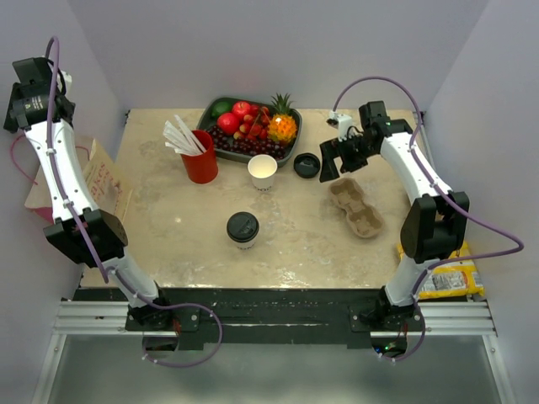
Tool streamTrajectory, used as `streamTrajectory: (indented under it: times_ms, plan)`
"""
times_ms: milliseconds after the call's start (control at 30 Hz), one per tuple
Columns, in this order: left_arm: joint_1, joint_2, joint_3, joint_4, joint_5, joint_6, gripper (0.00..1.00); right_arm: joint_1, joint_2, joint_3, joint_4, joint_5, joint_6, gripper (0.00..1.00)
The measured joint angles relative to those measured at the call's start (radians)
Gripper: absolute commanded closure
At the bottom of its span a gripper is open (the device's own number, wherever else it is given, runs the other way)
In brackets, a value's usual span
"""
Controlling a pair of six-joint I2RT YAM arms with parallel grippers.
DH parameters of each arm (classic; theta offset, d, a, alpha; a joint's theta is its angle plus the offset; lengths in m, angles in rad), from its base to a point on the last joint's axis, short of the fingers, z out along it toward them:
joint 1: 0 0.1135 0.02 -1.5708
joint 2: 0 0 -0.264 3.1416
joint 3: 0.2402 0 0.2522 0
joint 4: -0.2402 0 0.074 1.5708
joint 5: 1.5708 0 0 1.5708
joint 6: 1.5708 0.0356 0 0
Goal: Pack the takeout coffee
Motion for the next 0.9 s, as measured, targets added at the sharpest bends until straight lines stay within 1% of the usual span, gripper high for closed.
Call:
streamTrajectory:
  times_ms: [167,200,367,400,467,533,567,600,633,800,900]
  plan:
    - [0.000,0.007,0.005,-0.027,-0.056,0.002,0.35,0.000,0.000,-0.013,0.004,-0.010,0.004,0.01]
    - [0.000,0.008,0.006,-0.033,-0.063,0.001,0.39,0.000,0.000,-0.014,0.005,-0.011,0.004,0.01]
    - [0.000,0.031,0.048,-0.100,-0.071,-0.026,0.52,0.002,0.000,-0.016,0.006,-0.013,0.007,0.01]
    - [0.000,0.031,0.047,-0.111,-0.070,-0.029,0.59,0.002,0.000,-0.016,0.006,-0.013,0.008,0.01]
    - [0.000,0.030,0.044,-0.130,-0.068,-0.042,0.61,0.004,0.000,-0.016,0.006,-0.013,0.011,0.01]
    - [0.000,0.030,0.035,-0.140,-0.068,-0.047,0.68,0.007,0.002,-0.016,0.006,-0.014,0.011,0.01]
    - [0.000,0.030,0.032,-0.145,-0.066,-0.050,0.73,0.010,0.002,-0.016,0.006,-0.014,0.012,0.01]
    - [0.000,0.030,0.031,-0.151,-0.063,-0.050,0.95,0.012,0.003,-0.016,0.006,-0.014,0.013,0.01]
    - [0.000,0.030,0.030,-0.158,-0.060,-0.051,1.00,0.014,0.003,-0.016,0.006,-0.014,0.013,0.01]
    - [-0.017,0.023,0.031,-0.160,-0.038,-0.051,1.00,0.026,0.005,-0.016,0.006,-0.013,0.014,0.01]
    - [-0.059,0.009,0.031,-0.156,-0.006,-0.051,1.00,0.032,0.009,-0.016,0.006,-0.014,0.014,0.01]
